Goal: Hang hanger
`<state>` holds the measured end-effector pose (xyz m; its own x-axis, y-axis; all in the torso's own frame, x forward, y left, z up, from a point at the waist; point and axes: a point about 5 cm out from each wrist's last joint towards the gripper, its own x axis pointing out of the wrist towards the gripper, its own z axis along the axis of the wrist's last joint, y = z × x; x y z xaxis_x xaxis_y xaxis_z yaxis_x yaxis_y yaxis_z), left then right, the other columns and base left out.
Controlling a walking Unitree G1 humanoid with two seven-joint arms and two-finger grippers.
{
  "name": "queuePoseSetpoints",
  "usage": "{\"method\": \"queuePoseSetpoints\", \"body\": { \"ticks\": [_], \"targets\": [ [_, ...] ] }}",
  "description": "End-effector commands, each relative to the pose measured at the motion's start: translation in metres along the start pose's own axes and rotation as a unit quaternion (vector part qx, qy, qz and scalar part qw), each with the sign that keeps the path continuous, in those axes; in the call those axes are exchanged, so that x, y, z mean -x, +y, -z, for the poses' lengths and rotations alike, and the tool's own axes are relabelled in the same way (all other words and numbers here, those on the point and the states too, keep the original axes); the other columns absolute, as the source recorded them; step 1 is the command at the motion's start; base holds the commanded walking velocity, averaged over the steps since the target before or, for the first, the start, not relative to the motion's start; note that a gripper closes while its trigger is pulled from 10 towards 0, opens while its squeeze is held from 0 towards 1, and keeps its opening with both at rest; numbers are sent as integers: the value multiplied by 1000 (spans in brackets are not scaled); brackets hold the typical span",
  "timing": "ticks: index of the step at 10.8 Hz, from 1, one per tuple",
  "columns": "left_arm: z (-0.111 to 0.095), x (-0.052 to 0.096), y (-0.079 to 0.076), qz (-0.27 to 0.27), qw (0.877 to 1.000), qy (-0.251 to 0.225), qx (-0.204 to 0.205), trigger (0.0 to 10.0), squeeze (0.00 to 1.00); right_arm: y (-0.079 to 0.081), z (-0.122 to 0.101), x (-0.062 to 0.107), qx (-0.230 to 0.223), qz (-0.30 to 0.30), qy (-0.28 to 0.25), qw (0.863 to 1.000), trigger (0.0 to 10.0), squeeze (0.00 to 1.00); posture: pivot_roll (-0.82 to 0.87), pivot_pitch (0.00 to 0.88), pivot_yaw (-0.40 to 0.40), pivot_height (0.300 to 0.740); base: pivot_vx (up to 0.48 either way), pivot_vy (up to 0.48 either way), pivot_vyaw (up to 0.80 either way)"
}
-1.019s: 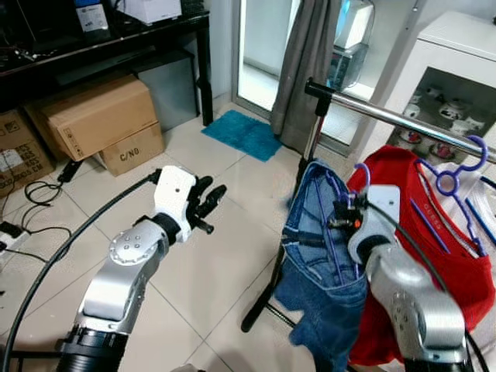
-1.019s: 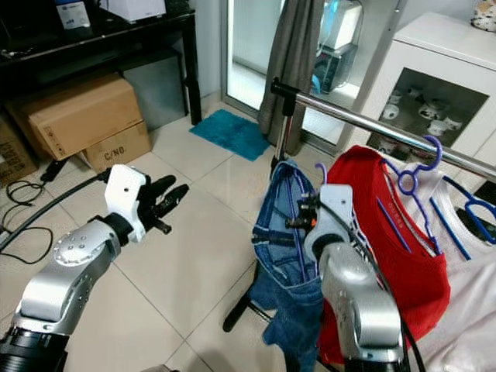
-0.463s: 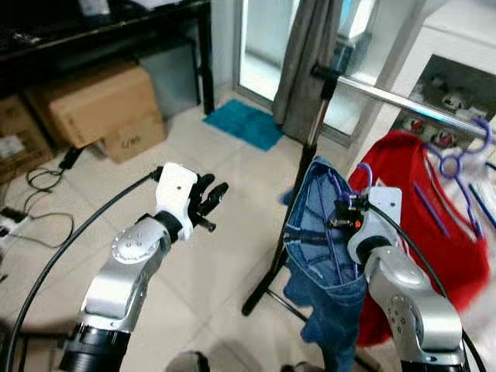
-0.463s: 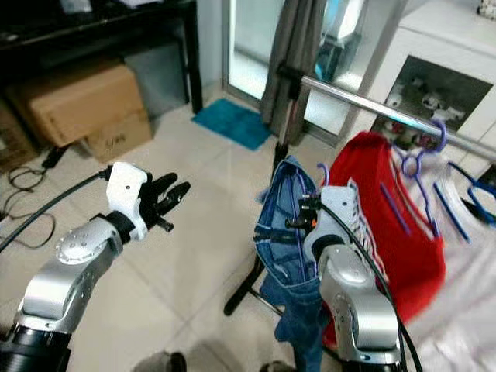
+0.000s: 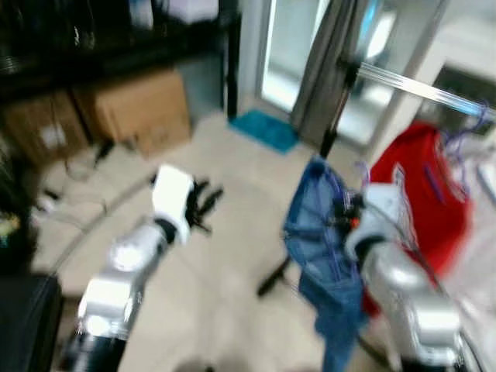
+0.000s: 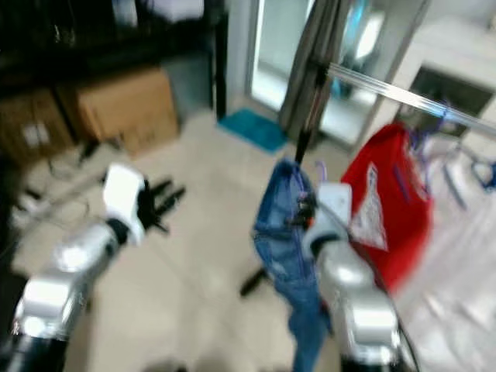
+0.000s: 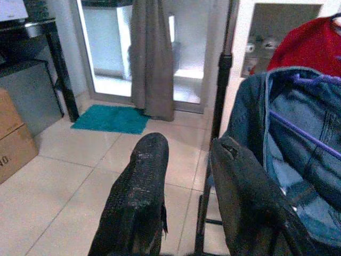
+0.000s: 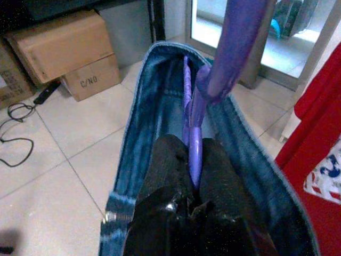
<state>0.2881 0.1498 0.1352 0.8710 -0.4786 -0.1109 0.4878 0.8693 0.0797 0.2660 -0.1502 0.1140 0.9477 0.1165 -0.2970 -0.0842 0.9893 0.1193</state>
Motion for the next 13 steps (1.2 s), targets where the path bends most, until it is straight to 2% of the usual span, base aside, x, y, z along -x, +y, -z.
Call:
{"method": "queuePoseSetpoints", "body": {
  "ticks": [1,2,3,4,6,7,8,11,13],
  "targets": [
    [-4,-4,-2,9,1000,-7,-8,10000,0,-1,-16,0,12,-11,-34,999,0,0,-144,0,-42,740,0,0,0],
    [-8,-7,-1,33,999,-25,-11,10000,1000,5,-22,-1,6,-44,-48,998,0,0,-143,0,-47,740,0,0,0],
    [-11,-9,-1,38,999,-29,-9,10000,1000,8,-25,-1,3,-56,-54,997,0,0,-143,0,-47,740,0,0,0],
    [-16,-18,9,25,999,-29,-34,10000,1000,19,-35,-2,-1,-105,-73,992,0,0,-147,0,-51,740,0,0,0],
    [-24,-37,19,21,998,-40,-48,10000,1000,33,-48,-1,-5,-159,-94,983,0,0,-167,0,-50,740,0,0,0],
    [-28,-46,23,17,998,-43,-44,10000,859,36,-53,2,-3,-175,-104,979,0,0,-178,0,-45,740,0,0,0],
    [-30,-54,29,17,998,-52,-30,10000,0,38,-57,5,2,-195,-115,974,0,0,-188,0,-46,740,0,0,0],
    [-27,-73,26,65,997,-27,-42,10000,0,47,-65,8,13,-240,-127,962,0,0,-190,0,-52,740,0,0,0],
    [-29,-77,21,101,993,-32,-55,10000,0,54,-67,11,14,-263,-130,956,0,0,-194,0,-47,740,0,0,0]
  ]
}}
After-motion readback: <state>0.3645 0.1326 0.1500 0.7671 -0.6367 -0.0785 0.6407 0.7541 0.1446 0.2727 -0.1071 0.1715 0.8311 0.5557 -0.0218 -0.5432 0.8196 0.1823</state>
